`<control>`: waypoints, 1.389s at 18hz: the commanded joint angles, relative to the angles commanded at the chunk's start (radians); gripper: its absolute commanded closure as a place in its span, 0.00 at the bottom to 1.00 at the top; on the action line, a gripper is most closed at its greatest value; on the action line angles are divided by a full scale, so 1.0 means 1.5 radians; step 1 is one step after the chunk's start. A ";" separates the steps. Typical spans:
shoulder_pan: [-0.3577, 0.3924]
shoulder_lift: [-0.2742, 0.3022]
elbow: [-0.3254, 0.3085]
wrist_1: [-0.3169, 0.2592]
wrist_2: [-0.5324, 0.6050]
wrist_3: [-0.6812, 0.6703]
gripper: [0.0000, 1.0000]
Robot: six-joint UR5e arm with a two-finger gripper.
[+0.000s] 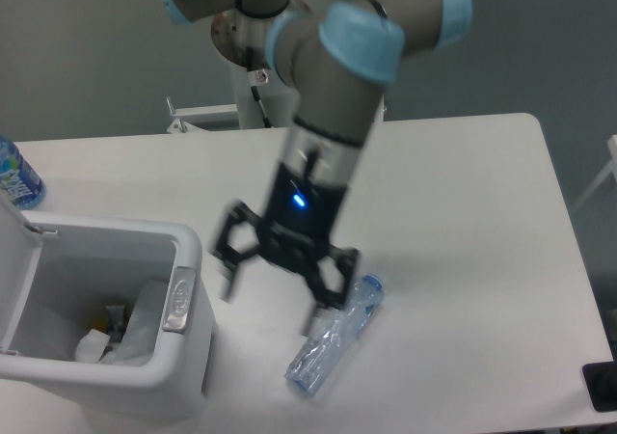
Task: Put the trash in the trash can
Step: 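Move the gripper to the clear plastic bottle and lower around it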
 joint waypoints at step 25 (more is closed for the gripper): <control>-0.074 -0.162 0.010 -0.043 0.153 0.080 0.00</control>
